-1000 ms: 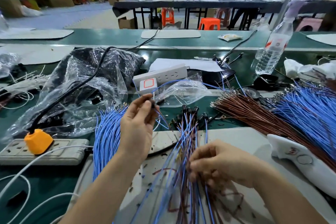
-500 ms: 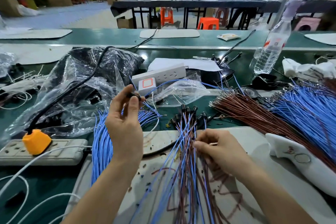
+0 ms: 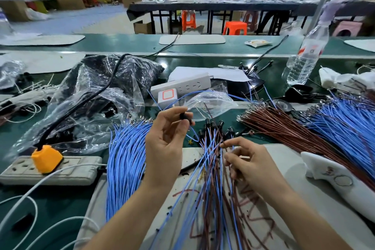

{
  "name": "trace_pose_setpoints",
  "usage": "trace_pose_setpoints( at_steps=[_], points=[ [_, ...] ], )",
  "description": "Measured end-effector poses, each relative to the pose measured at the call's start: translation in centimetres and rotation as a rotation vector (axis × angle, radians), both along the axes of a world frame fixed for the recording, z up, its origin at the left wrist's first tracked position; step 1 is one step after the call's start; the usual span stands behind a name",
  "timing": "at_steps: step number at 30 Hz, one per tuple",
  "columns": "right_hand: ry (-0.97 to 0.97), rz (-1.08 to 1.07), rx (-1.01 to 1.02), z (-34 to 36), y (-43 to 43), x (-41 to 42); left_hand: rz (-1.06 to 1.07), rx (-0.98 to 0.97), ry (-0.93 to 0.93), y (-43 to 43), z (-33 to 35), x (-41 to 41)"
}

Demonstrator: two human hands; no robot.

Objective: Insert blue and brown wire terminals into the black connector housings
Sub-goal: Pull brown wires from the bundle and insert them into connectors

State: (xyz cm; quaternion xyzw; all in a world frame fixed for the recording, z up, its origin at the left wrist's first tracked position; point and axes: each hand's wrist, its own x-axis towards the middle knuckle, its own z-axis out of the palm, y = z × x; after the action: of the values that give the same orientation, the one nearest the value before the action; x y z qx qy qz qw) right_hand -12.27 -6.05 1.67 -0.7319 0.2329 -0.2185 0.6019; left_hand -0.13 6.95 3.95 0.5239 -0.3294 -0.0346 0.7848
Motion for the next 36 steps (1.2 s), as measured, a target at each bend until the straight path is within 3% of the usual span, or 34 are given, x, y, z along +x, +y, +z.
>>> trace_pose_setpoints(
  at_steps=[5,8,15,17,19,22,24,36],
  points=[
    [0.011,0.000,-0.021,0.0,-0.2,0.0,-0.031,-0.002,0.002,0.0,-0.1,0.2],
    [0.029,-0.140,-0.094,0.0,-0.4,0.0,-0.031,0.005,0.023,0.0,0.0,0.3],
    [0.235,-0.377,-0.416,1.8,-2.9,-0.9,-0.006,0.054,0.044,0.2,0.1,0.5],
    [0.256,-0.448,-0.606,3.3,-4.7,-1.8,0.000,0.073,0.042,0.1,0.1,0.5],
    [0.480,-0.477,-0.797,5.0,-6.9,-2.9,0.000,0.084,0.041,0.0,0.1,0.5],
    [0.973,-0.331,-0.849,6.8,-9.2,-3.7,0.001,0.081,0.053,0.0,-0.1,0.4],
    [1.080,-0.250,-0.877,7.0,-9.8,-3.6,0.004,0.084,0.053,0.0,0.0,0.5],
    [0.980,-0.190,-0.879,5.7,-12.4,-3.7,-0.003,0.118,0.064,0.3,0.0,0.6]
  ],
)
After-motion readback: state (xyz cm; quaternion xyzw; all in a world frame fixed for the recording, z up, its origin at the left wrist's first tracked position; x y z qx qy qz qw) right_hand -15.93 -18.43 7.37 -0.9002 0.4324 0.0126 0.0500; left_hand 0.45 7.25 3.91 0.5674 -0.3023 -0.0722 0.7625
